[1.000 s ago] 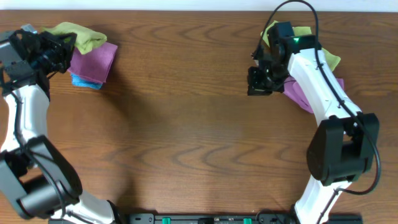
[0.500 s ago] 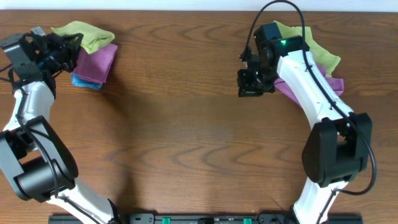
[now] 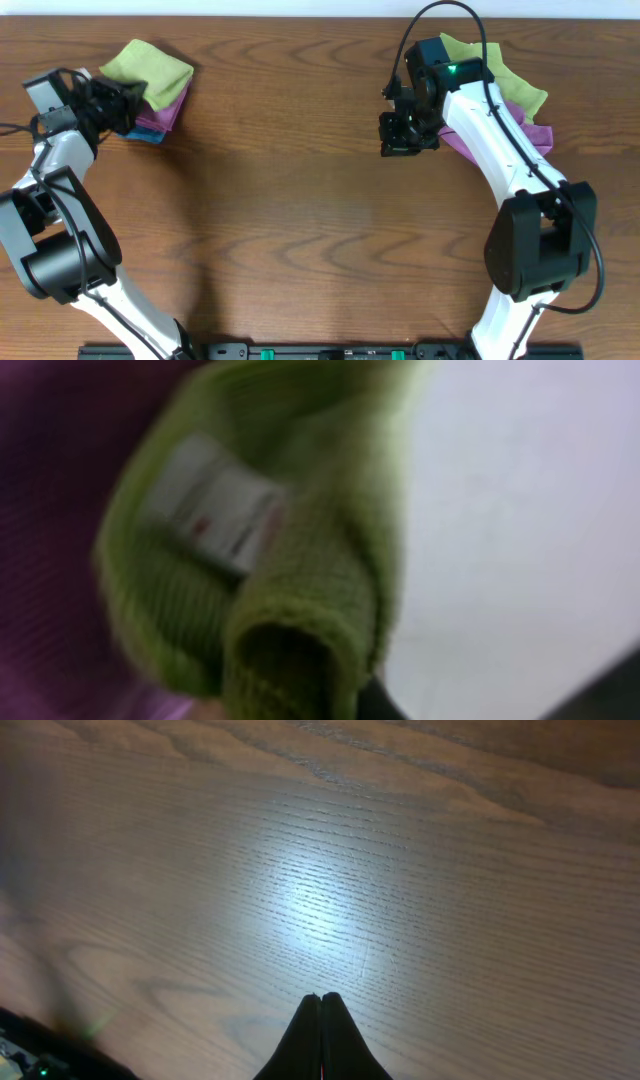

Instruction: Fold the cloth

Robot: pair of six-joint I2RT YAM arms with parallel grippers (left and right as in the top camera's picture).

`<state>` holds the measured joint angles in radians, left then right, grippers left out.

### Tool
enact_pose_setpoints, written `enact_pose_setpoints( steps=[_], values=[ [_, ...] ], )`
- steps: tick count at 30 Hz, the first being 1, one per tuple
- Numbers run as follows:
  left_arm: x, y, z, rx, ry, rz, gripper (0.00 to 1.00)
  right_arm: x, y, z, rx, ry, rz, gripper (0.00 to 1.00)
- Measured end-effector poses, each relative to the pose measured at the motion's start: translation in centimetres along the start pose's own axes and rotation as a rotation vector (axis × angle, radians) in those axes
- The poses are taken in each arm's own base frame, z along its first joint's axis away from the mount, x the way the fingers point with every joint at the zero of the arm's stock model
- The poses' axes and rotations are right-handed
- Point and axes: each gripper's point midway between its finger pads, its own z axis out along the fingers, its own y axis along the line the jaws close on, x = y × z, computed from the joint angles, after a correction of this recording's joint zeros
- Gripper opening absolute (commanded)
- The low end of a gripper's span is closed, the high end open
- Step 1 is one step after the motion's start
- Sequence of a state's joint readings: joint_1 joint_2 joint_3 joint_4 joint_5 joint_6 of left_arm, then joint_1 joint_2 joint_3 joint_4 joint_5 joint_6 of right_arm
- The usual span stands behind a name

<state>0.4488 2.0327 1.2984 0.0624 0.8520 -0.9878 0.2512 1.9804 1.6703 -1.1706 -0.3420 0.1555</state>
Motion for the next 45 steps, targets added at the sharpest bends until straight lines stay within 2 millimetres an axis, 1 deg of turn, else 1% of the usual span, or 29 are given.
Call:
enact_pose_setpoints(
  steps=[2,3,4,7,9,11,13,16,18,21,23,26,29,31,33,36,37,38,39,40,41,42,44,45],
  values=[
    [0.1,1.5,0.2,-0.049,-0.001,-0.034,0.71,0.1,0.1,0.0,0.001,0.002,-0.001,0.02],
    [0.1,1.9,0.2,-0.063,-0.003,-0.038,0.81,0.1,0.1,0.0,0.0,0.004,-0.003,0.02],
    [0.0,2.2,0.3,-0.072,-0.009,-0.034,0.95,0.2,0.2,0.1,0.001,0.006,-0.005,0.01],
    [-0.3,2.6,0.1,-0.079,-0.015,-0.04,0.95,0.3,0.5,0.2,0.0,0.009,-0.012,0.02],
    [-0.4,3.2,-0.3,-0.096,-0.012,-0.064,0.95,0.3,0.7,0.3,0.0,0.01,-0.018,0.01],
    [-0.6,4.0,-0.9,-0.115,-0.011,-0.102,0.95,0.4,1.0,0.3,0.0,0.013,-0.023,0.01],
    [-1.3,4.6,-1.9,-0.116,-0.019,-0.124,0.95,0.6,1.1,0.4,0.001,0.021,-0.025,0.01],
    [-2.8,5.4,-3.7,-0.1,-0.035,-0.145,0.95,0.8,1.2,0.5,0.001,0.027,-0.028,0.01],
    [-3.6,6.3,-5.2,-0.106,-0.045,-0.172,0.95,0.9,1.3,0.5,0.002,0.029,-0.03,0.01],
    [-4.2,7.5,-7.4,-0.126,-0.06,-0.191,0.95,1.0,1.5,0.5,0.001,0.032,-0.033,0.02],
    [-4.2,7.8,-9.2,-0.143,-0.067,-0.192,0.95,1.1,1.6,0.6,0.001,0.035,-0.036,0.01],
    [-3.4,7.0,-12.0,-0.163,-0.071,-0.139,0.95,1.6,1.6,0.6,0.005,0.056,-0.032,0.02],
    [-1.6,5.1,-14.3,-0.178,-0.056,-0.028,0.95,2.1,1.7,0.2,0.008,0.065,-0.032,0.02],
    [0.2,3.5,-15.8,-0.191,-0.046,0.066,0.95,2.2,2.0,-0.8,0.011,0.045,-0.042,0.01],
    [1.8,2.1,-17.1,-0.202,-0.041,0.153,0.95,2.5,2.3,-2.6,0.026,0.005,-0.061,0.01],
    [4.0,-0.8,-19.1,-0.196,-0.061,0.303,0.95,3.2,2.8,-6.1,0.045,-0.075,-0.098,0.02],
    [4.7,-1.7,-19.6,-0.19,-0.068,0.348,0.95,3.7,3.1,-7.6,0.049,-0.106,-0.114,0.16],
    [5.8,-2.7,-20.1,-0.185,-0.072,0.399,0.95,4.3,3.3,-8.8,0.049,-0.13,-0.126,0.27],
    [6.9,-3.7,-20.6,-0.18,-0.075,0.448,0.95,5.0,3.6,-10.3,0.053,-0.157,-0.145,0.32],
    [8.2,-4.6,-20.9,-0.178,-0.073,0.5,0.96,5.9,3.8,-11.8,0.055,-0.185,-0.163,0.4],
    [11.0,-6.0,-21.5,-0.186,-0.063,0.594,0.95,7.1,4.1,-13.5,0.054,-0.217,-0.18,0.45],
    [12.4,-6.6,-21.7,-0.19,-0.056,0.641,0.95,7.8,4.3,-14.5,0.053,-0.241,-0.188,0.48],
    [16.6,-7.6,-22.3,-0.211,-0.027,0.77,0.95,9.2,4.6,-16.4,0.055,-0.295,-0.214,0.52],
    [18.0,-7.9,-22.6,-0.21,-0.019,0.817,0.95,9.8,4.8,-17.1,0.052,-0.324,-0.229,0.54]
  ],
)
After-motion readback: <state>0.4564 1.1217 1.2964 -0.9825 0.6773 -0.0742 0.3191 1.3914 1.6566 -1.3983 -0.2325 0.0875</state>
